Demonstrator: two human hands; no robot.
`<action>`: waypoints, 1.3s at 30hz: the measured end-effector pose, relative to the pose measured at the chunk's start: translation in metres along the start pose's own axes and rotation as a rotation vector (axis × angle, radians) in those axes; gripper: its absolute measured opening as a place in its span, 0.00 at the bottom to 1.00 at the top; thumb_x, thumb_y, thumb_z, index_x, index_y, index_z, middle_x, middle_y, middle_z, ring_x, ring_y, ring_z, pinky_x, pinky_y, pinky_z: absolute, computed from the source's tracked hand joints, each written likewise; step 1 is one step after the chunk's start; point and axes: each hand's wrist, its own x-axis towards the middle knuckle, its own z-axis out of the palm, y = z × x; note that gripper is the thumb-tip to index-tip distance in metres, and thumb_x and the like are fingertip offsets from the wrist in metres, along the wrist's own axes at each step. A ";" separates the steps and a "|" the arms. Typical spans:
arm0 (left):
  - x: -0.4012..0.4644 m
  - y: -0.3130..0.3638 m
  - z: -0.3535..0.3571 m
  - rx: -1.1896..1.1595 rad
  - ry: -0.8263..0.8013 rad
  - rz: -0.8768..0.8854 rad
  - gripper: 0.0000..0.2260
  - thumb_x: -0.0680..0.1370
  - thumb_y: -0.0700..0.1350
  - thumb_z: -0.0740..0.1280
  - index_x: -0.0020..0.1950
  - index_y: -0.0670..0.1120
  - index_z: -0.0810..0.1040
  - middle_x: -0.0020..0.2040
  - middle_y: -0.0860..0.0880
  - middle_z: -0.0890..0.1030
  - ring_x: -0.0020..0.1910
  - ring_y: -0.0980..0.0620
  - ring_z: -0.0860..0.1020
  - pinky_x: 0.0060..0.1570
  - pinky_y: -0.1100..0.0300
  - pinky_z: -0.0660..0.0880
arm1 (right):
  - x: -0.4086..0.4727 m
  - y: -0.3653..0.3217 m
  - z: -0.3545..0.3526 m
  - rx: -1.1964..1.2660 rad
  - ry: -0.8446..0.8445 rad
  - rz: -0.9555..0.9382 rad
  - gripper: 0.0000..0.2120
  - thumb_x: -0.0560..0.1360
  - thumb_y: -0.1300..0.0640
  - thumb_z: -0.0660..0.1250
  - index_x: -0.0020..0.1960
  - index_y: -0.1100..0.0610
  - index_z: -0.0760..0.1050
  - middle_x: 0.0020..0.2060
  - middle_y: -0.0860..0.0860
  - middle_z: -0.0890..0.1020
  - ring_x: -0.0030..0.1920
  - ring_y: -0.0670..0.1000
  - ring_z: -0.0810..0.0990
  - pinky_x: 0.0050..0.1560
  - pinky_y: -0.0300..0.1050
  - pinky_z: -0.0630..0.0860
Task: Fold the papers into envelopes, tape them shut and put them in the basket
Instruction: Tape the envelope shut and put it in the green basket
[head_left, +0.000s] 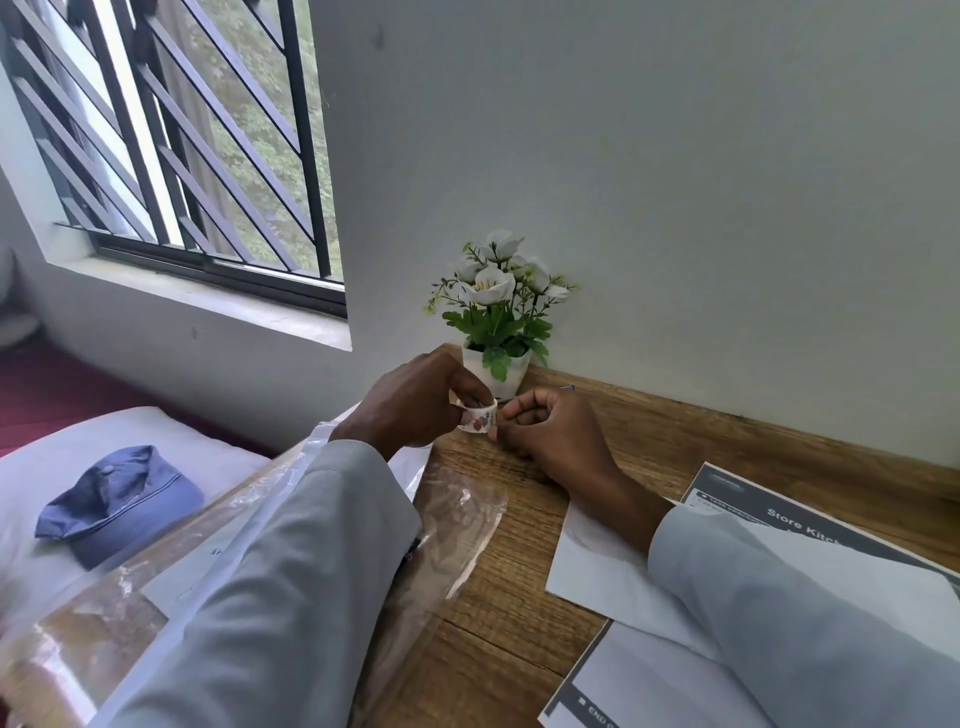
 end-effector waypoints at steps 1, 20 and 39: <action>0.000 -0.001 0.001 -0.011 0.010 -0.008 0.13 0.73 0.41 0.75 0.56 0.53 0.85 0.53 0.54 0.84 0.48 0.55 0.79 0.50 0.51 0.80 | 0.000 0.000 0.000 0.021 -0.005 0.005 0.10 0.67 0.61 0.79 0.44 0.58 0.81 0.40 0.60 0.86 0.36 0.54 0.82 0.38 0.49 0.79; -0.002 -0.003 0.005 0.054 -0.003 -0.007 0.13 0.73 0.45 0.75 0.57 0.54 0.85 0.58 0.52 0.82 0.47 0.55 0.77 0.45 0.55 0.77 | -0.004 -0.005 -0.004 0.106 -0.023 0.007 0.08 0.68 0.69 0.74 0.43 0.58 0.78 0.34 0.54 0.82 0.30 0.47 0.78 0.31 0.40 0.78; -0.003 -0.007 0.010 0.246 0.031 0.036 0.11 0.75 0.46 0.73 0.57 0.55 0.84 0.64 0.52 0.77 0.51 0.53 0.75 0.34 0.69 0.63 | -0.003 -0.018 -0.022 0.357 -0.092 0.189 0.07 0.70 0.67 0.74 0.48 0.64 0.83 0.35 0.58 0.84 0.27 0.47 0.77 0.32 0.40 0.76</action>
